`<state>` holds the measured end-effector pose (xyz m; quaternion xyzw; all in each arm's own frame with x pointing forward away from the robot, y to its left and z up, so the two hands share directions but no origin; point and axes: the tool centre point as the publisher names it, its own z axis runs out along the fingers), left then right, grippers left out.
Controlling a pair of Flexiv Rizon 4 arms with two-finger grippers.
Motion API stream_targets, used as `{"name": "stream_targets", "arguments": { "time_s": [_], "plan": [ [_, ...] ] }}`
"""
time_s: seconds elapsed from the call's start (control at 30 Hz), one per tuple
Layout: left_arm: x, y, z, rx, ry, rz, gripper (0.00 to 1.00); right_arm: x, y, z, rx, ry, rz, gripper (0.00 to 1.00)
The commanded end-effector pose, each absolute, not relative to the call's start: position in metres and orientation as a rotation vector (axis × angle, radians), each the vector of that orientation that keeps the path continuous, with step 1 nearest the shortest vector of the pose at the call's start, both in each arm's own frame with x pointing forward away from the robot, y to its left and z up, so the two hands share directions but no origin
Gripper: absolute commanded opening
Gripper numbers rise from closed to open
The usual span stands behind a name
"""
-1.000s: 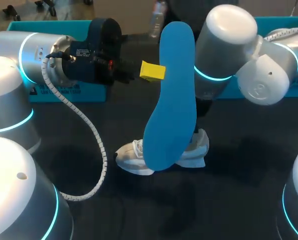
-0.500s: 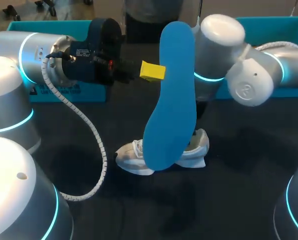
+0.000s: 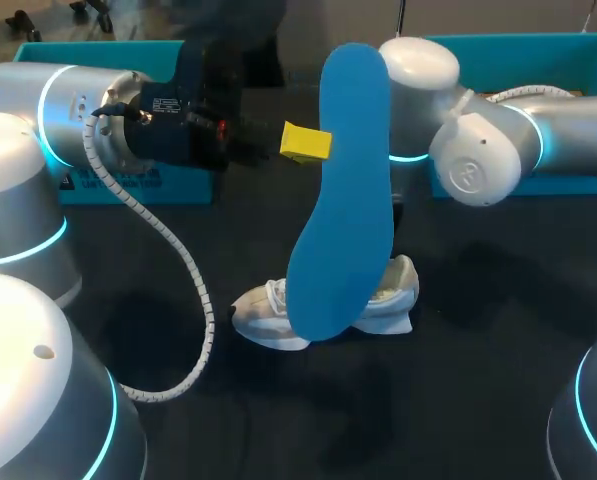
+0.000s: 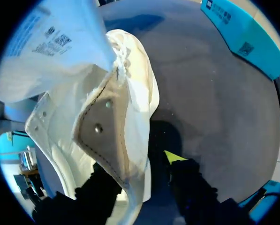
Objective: Take the shoe out of the shoebox, open the shoe tongue, remove and reinsert the insole, then place the shoe into the shoebox
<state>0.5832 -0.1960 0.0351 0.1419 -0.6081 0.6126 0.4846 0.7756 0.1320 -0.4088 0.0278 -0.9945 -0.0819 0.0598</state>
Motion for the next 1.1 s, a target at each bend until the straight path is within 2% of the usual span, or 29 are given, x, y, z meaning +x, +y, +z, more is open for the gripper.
{"name": "stream_targets", "arguments": {
  "time_s": [0.03, 0.5, 0.77, 1.1],
  "plan": [
    [0.582, -0.196, 0.034, 0.346, -1.478, 1.494, 0.0, 0.773, 0.129, -0.411, 0.012, -2.986, -0.283, 0.0],
    [0.582, -0.196, 0.034, 0.346, -1.478, 1.494, 0.0, 0.754, 0.133, -0.352, -0.467, -2.796, -0.263, 0.0],
    [0.582, -0.196, 0.034, 0.346, -1.478, 1.494, 0.0, 0.729, 0.136, -0.344, -1.168, -2.625, -0.575, 0.0],
    [0.582, -0.196, 0.034, 0.346, -1.478, 1.494, 0.0, 0.731, 0.141, -0.34, -1.122, -2.659, -0.511, 0.0]
  ]
}}
